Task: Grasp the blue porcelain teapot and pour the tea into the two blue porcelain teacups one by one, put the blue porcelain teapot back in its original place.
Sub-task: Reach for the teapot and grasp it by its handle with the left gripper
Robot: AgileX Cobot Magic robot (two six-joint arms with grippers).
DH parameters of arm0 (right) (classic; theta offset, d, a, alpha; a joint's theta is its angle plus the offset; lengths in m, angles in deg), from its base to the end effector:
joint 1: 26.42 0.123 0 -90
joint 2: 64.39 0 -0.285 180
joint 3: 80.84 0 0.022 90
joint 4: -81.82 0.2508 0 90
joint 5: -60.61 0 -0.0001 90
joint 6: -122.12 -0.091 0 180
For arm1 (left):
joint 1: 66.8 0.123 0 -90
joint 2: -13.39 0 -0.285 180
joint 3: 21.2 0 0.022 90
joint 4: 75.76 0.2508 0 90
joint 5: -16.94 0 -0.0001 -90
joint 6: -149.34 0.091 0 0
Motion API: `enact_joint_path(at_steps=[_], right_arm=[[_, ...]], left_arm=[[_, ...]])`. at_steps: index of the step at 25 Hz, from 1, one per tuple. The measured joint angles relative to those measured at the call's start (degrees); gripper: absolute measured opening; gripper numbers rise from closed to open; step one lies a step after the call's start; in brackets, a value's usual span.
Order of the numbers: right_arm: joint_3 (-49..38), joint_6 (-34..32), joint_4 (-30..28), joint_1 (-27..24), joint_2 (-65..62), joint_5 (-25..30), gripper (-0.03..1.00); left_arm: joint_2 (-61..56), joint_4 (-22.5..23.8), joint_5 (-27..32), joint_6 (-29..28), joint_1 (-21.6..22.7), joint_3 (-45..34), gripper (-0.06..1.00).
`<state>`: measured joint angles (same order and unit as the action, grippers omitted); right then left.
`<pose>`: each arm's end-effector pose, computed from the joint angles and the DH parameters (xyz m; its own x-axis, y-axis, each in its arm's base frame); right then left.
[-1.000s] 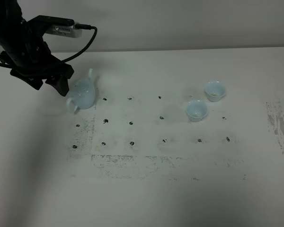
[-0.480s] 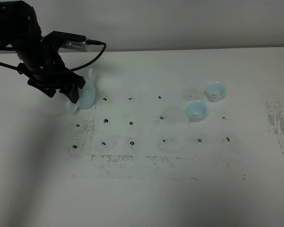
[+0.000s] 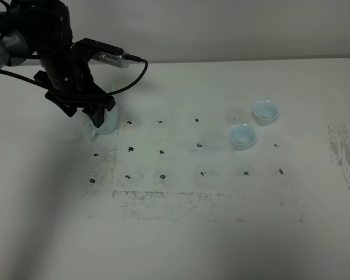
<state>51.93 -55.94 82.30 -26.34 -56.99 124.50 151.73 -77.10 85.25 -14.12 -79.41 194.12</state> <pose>-0.0109 0.0007 0.2793 -0.4770 -0.0308 -0.8784 -0.0224 0.9995 -0.0229 0.4639 -0.1058 0.1874 -0.8659 0.4769 -0.1509 0.4795 0.8773 0.0210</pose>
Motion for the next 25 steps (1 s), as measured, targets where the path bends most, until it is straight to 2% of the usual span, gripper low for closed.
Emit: enact_joint_path(at_steps=[4,10,25], right_arm=[[0.0,0.0,0.0,0.0,0.0,0.0,0.5],[0.0,0.0,0.0,0.0,0.0,0.0,0.5],[0.0,0.0,0.0,0.0,0.0,0.0,0.49]], left_arm=[[0.0,0.08,-0.27,-0.01,0.45,0.05,0.06],[0.0,-2.13,-1.55,0.4,0.45,0.05,0.06],[4.18,-2.29,-2.6,0.45,0.39,0.11,0.06]])
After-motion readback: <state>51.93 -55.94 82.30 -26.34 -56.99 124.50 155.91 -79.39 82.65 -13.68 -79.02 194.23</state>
